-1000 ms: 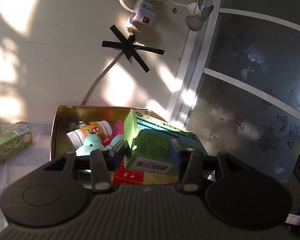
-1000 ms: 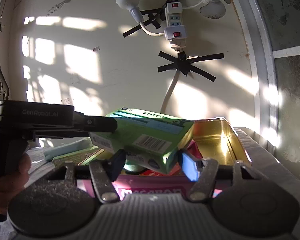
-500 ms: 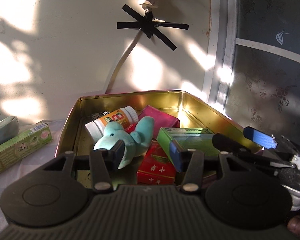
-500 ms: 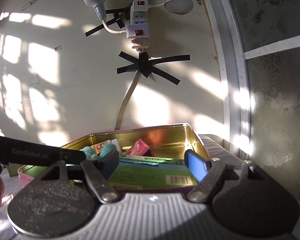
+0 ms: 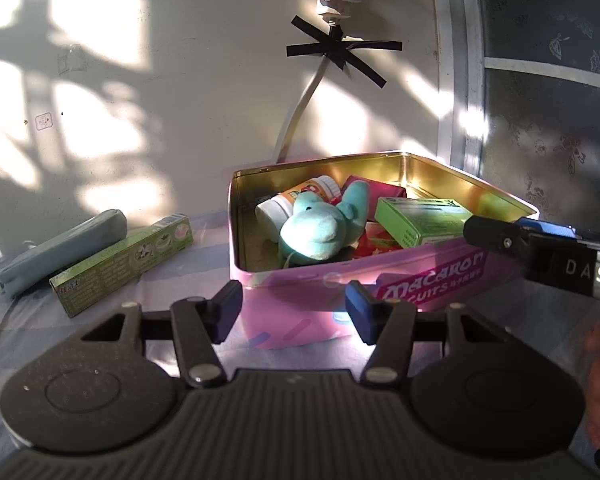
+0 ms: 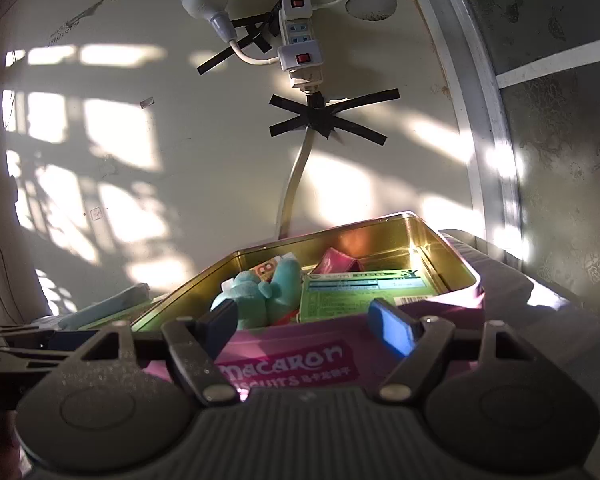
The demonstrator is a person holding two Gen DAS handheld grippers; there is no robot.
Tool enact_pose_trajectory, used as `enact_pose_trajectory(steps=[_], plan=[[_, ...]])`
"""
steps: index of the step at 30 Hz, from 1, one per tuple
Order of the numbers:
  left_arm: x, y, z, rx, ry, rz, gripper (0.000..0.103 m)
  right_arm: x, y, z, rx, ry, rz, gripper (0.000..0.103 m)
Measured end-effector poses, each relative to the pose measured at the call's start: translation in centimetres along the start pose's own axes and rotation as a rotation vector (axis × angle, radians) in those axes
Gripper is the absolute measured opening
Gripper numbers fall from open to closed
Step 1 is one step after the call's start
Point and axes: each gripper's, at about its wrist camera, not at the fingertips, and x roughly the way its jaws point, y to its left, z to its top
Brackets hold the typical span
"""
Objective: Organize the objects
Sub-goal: 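Move the right gripper to the green toothpaste box and grasp it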
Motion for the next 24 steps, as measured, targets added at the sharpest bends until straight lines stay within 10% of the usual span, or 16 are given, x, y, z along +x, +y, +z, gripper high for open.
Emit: enact_pose_trajectory(steps=[24], plan=[[-0.8,15.9,-6.1,-0.16,0.127,0.283,0.06,3.5,16.5,-5.3,-0.233,0.193,0.223,0.074]])
